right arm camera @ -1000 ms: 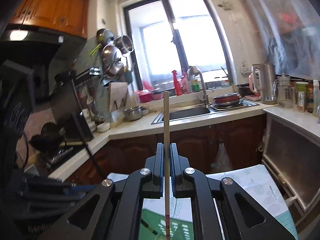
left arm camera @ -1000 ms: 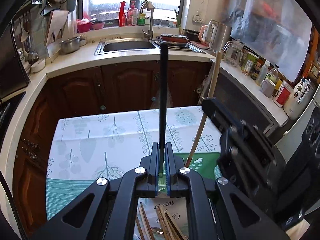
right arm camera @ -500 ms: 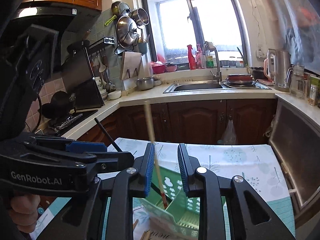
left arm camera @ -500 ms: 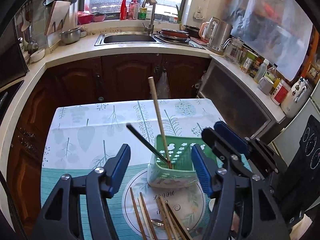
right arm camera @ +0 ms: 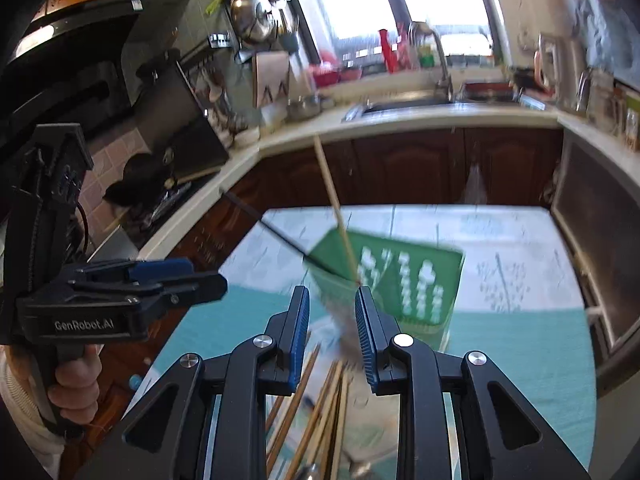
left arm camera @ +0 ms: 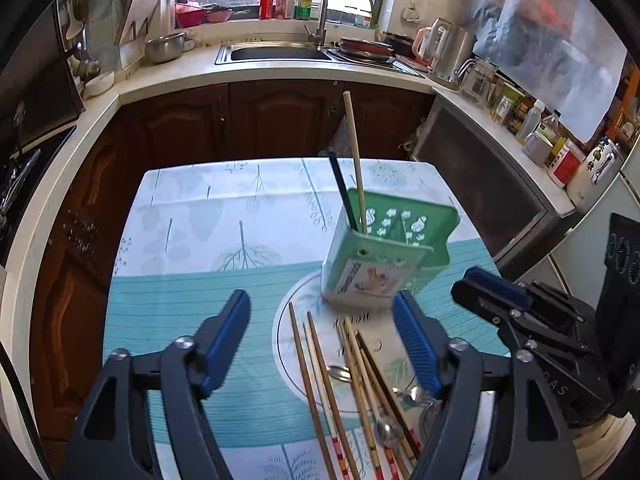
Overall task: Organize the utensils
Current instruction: 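Lower the left tool onto a wooden chopstick while the right tool grasps another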
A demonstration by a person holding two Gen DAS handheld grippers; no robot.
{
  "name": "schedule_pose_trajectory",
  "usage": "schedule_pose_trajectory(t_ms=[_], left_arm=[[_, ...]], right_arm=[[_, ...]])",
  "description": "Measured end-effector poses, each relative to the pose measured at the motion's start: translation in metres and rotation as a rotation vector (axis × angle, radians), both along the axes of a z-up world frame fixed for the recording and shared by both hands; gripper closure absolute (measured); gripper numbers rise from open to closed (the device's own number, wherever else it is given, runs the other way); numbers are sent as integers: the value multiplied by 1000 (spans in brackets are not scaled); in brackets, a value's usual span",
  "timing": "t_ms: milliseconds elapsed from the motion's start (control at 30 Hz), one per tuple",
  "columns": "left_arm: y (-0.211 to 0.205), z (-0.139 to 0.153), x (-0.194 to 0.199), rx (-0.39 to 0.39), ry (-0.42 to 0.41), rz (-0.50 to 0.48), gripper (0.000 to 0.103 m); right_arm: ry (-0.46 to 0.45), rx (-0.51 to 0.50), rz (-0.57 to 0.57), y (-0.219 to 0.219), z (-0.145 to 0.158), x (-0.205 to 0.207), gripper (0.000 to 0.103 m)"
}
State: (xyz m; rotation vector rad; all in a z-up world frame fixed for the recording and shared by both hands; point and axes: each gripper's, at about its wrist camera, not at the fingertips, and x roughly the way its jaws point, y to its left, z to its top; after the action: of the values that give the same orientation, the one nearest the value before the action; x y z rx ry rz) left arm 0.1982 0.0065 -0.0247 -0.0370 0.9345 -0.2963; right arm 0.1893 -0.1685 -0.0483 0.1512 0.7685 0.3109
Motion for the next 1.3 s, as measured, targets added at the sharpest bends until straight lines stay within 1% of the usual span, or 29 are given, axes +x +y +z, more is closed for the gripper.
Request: schedule_pose_trajectory(t_ms=[100, 200, 267, 300, 333, 467, 500, 533, 567, 700, 833, 900, 1100, 1300], left_arm=[[-1, -10, -8, -6, 16, -8, 23], [-5, -25, -13, -21, 52, -30, 23], [-10, -41, -15, -31, 89, -62, 30], [-14, -48, -13, -32, 106, -78, 40], [-16, -56, -13, -33, 124, -96, 47], [-24, -93, -3, -49, 209, -155, 61], [-25, -101, 0, -60, 232, -164, 67], [-25, -109, 3, -74, 253, -171, 71], [-25, -115, 7, -90, 274, -177, 73], [-27, -136, 19, -153, 330, -223, 74], [-29, -146, 25, -193, 351, -246, 76], [-31, -150, 27, -201, 358, -262, 78], [-38, -163, 33, -225, 389, -300, 79], [-38, -167, 39, -256, 403, -312, 79]], right_arm=[[88, 34, 20, -3, -23, -11, 79], [141, 50, 22, -7, -48, -16, 79], [176, 70, 18, -15, -63, -13, 79], [196, 83, 18, -18, -70, -13, 79], [217, 96, 17, -21, -79, -12, 79], [297, 143, 29, -27, -113, 0, 80], [314, 152, 36, -26, -120, 7, 80], [334, 159, 43, -26, -128, 12, 80], [355, 166, 48, -26, -136, 18, 80], [433, 201, 74, -24, -166, 35, 81], [480, 235, 107, -22, -189, 48, 81], [491, 239, 118, -21, -197, 52, 81], [534, 271, 166, -19, -217, 62, 82], [542, 302, 212, -15, -228, 71, 87]])
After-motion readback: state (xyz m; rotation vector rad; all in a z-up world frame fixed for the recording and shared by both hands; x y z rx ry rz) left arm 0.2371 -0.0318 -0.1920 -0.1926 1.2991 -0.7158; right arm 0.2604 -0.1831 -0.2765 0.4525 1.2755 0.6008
